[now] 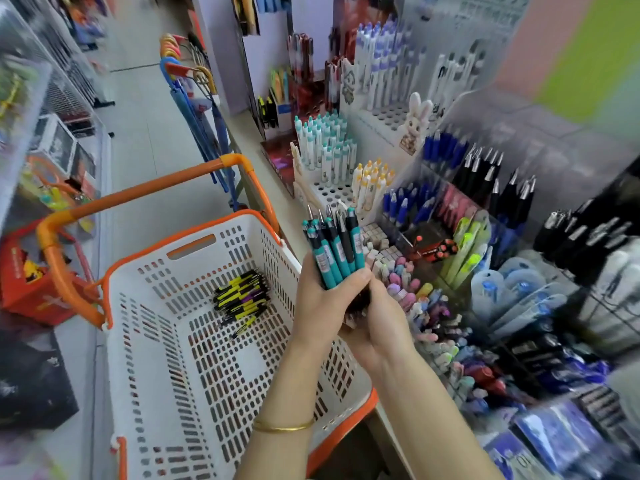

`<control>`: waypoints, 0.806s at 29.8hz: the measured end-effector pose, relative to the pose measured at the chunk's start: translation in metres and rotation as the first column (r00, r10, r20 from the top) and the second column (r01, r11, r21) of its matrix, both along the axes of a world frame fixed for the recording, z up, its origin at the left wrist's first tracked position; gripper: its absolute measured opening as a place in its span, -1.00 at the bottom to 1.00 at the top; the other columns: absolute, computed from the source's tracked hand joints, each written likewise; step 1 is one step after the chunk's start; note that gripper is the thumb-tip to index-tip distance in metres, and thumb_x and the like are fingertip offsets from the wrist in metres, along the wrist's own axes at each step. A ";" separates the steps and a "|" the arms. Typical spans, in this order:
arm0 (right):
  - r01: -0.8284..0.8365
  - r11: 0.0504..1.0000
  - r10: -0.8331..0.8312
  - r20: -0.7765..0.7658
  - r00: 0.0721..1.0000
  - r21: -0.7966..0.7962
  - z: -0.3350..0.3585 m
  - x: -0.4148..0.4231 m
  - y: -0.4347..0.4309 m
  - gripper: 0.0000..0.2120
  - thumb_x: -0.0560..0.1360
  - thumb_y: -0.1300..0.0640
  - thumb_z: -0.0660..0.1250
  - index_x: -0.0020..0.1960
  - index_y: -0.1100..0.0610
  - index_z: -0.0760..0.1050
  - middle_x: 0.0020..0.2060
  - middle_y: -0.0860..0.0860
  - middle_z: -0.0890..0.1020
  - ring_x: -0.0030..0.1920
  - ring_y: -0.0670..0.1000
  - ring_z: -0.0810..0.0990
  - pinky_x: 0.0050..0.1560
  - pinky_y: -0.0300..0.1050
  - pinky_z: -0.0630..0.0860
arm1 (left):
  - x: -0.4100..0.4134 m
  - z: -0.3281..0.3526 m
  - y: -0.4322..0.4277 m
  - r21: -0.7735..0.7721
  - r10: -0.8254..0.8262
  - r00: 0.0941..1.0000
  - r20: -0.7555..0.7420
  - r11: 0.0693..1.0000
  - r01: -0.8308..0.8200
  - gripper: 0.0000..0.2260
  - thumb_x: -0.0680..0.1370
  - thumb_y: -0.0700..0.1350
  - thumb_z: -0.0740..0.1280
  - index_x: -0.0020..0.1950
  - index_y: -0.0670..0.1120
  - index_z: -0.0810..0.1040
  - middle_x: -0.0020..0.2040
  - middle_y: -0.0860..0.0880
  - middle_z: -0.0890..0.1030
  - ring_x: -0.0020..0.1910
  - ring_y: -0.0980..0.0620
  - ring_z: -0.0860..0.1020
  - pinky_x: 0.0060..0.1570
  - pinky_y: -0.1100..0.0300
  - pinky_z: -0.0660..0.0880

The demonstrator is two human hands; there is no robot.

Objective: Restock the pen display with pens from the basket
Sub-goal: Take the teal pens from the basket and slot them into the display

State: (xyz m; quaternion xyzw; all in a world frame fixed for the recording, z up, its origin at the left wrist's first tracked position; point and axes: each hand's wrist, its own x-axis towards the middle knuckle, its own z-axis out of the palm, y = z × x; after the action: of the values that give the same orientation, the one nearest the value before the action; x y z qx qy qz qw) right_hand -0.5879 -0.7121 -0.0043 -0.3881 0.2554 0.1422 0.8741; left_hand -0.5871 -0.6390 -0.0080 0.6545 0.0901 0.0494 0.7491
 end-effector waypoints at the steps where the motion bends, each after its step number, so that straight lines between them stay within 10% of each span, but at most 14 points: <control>1: -0.022 0.991 0.027 0.035 0.999 -0.129 -0.001 -0.001 -0.003 -0.81 0.57 0.11 0.25 0.09 0.12 0.60 0.01 0.10 0.68 0.06 0.03 0.64 0.01 0.00 0.62 | -0.001 -0.001 0.001 -0.013 -0.003 1.000 -0.005 1.000 0.003 -0.66 0.47 -0.29 0.44 0.22 -0.11 0.53 0.00 0.02 0.66 -0.02 0.14 0.65 -0.10 0.31 0.57; 5: 0.125 0.829 0.055 0.301 0.952 -0.545 0.014 0.002 -0.014 -0.79 0.58 0.22 0.20 0.07 0.07 0.59 0.01 -0.04 0.63 -0.05 -0.22 0.60 -0.20 -0.41 0.50 | -0.005 -0.003 0.009 -0.101 -0.037 0.999 -0.033 0.994 0.034 -0.69 0.48 -0.30 0.42 0.20 -0.13 0.54 -0.02 -0.07 0.66 0.00 -0.02 0.66 -0.04 0.15 0.59; 12: 0.109 0.570 0.502 0.451 0.738 -0.814 0.048 0.017 -0.022 -0.90 0.47 0.18 0.40 -0.02 0.04 0.59 -0.20 -0.07 0.62 -0.22 -0.23 0.56 -0.21 -0.38 0.49 | -0.012 0.001 0.008 -0.326 -0.128 0.990 -0.063 0.940 0.101 -0.63 0.39 -0.23 0.41 0.20 -0.06 0.56 -0.02 -0.07 0.69 0.02 -0.06 0.66 0.01 0.03 0.59; 24: 0.511 0.559 0.104 0.667 0.738 -0.653 0.057 0.023 -0.035 -0.87 0.52 0.26 0.33 -0.07 0.08 0.41 -0.19 -0.09 0.51 -0.19 -0.11 0.63 -0.24 -0.24 0.59 | -0.006 -0.010 0.011 -0.677 -0.155 0.959 -0.238 0.734 -0.049 -0.90 0.45 -0.30 0.35 -0.07 -0.17 0.57 -0.21 -0.12 0.66 -0.30 0.02 0.63 -0.27 0.11 0.60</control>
State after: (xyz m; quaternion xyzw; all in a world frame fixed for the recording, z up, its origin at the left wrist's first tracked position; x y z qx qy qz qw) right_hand -0.5654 -0.7476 0.0527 -0.7283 0.0238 -0.2407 0.6412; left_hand -0.5933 -0.6283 -0.0179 0.3396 0.1872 -0.1008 0.9162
